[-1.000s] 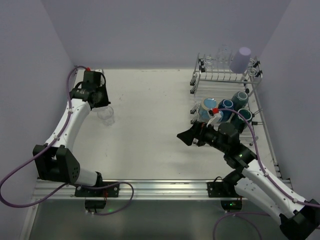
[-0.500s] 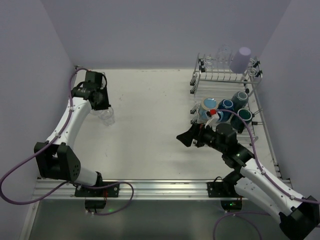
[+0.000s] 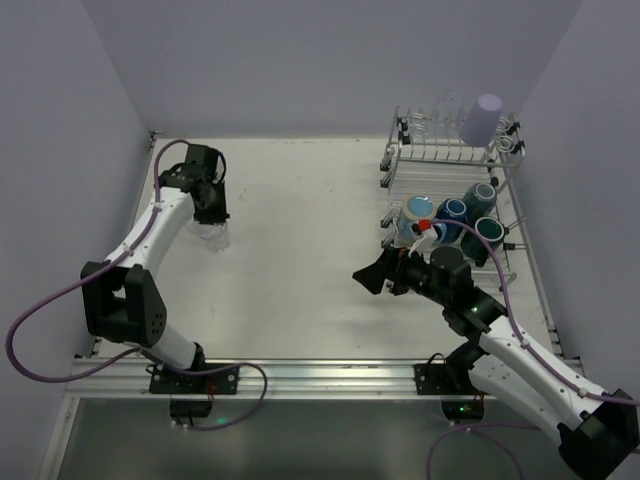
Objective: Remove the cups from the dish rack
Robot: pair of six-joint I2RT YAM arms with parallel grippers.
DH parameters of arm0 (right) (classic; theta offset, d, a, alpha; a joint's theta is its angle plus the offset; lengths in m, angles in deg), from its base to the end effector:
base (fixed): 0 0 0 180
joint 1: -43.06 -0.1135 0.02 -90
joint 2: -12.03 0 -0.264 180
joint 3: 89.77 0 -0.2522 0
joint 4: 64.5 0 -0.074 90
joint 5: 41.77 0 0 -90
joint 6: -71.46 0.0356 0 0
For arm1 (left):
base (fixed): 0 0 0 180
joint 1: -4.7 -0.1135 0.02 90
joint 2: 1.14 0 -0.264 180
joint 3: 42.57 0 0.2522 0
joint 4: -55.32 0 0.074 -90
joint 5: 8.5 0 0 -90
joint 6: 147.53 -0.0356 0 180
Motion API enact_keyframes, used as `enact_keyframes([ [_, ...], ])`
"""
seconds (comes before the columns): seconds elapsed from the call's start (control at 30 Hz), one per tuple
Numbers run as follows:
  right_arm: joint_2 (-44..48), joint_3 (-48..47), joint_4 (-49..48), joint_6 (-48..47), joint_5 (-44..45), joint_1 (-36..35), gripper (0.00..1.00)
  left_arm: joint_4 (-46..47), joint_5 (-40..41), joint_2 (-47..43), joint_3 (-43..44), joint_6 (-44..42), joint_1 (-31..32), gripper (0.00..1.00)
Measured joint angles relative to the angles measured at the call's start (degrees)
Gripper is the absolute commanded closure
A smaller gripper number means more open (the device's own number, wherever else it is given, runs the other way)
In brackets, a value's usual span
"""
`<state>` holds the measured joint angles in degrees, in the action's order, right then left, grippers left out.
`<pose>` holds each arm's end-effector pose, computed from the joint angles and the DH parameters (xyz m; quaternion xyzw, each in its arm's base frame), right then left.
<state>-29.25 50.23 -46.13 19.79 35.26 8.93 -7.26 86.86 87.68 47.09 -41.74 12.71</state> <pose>0.1413 0.1054 0.2455 -0.0353 0.8140 0.4128 0.4072 0.3159 -0.0411 0.2847 -0.0771 0.9657 -0.0059 0.2480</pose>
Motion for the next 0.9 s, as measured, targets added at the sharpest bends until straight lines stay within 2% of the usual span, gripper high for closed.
enact_keyframes([
  [0.07,0.02,0.0,0.04,0.0,0.04,0.0,0.01,0.0,0.48,0.46,0.0,-0.28,0.39,0.65],
  [0.3,0.81,-0.31,1.46,-0.02,2.03,0.0,0.01,0.55,1.9,0.66,-0.07,-0.39,1.2,0.48],
  [0.37,1.2,-0.85,2.25,-0.04,3.08,0.0,0.01,0.94,2.47,0.63,-0.09,-0.37,1.29,0.39],
  [0.53,1.97,-5.46,7.1,-1.09,9.44,0.0,0.06,2.86,2.99,-1.68,-0.28,0.22,2.58,0.27],
  [0.73,-0.37,-13.6,12.46,-3.89,22.4,1.33,0.13,9.46,3.21,-14.32,-1.27,1.57,9.01,0.23],
  [0.83,-3.26,-16.0,14.34,-5.31,27.21,5.35,0.12,15.91,0.59,-24.35,-5.84,2.1,14.21,0.23],
  [0.9,-6.36,-17.49,15.43,-6.56,29.07,8.98,0.07,20.63,-2.91,-30.86,-11.52,2.62,16.0,0.22],
])
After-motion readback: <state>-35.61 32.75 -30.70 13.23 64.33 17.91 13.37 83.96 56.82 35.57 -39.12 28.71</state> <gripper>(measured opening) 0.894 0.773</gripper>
